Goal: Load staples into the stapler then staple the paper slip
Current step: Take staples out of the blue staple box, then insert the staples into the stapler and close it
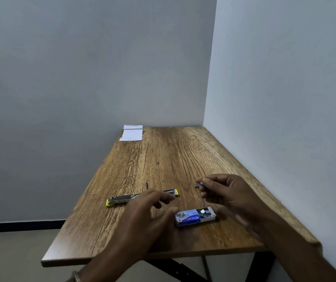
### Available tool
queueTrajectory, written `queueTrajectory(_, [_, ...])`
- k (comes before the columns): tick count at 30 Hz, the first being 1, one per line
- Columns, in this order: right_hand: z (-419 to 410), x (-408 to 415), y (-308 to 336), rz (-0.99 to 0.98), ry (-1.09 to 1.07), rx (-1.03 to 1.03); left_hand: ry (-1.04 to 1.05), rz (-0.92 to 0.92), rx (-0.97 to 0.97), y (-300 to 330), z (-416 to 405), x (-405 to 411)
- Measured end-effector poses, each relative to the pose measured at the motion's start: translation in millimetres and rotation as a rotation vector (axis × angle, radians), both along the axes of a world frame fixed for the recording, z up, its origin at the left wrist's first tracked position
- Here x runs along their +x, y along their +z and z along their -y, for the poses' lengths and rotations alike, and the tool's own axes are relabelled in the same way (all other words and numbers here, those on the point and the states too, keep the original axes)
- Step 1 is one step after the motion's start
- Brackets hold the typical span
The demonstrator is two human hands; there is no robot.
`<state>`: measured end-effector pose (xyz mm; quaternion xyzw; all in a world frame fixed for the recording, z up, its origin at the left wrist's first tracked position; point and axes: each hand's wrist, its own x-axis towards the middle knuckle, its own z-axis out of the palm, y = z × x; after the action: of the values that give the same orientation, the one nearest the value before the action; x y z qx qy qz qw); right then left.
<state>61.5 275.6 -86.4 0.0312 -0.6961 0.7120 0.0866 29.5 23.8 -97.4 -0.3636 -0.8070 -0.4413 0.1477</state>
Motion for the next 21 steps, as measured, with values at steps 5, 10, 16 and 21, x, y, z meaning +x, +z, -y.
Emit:
queueTrajectory(5, [11,-16,14,-0.085,-0.023,0.196,0.197,-0.020,0.083,11,40,-21])
queueTrajectory(10, [40,-47,24,-0.143,-0.050,0.516,0.344,0.019,-0.068,12,60,-55])
queueTrajectory(16, [70,-71,19,-0.176,-0.025,0.920,0.273,-0.040,-0.309,-2,57,-65])
queueTrajectory(21, [73,-75,15,-0.201,-0.040,1.005,0.240,-0.059,-0.340,-8,56,-67])
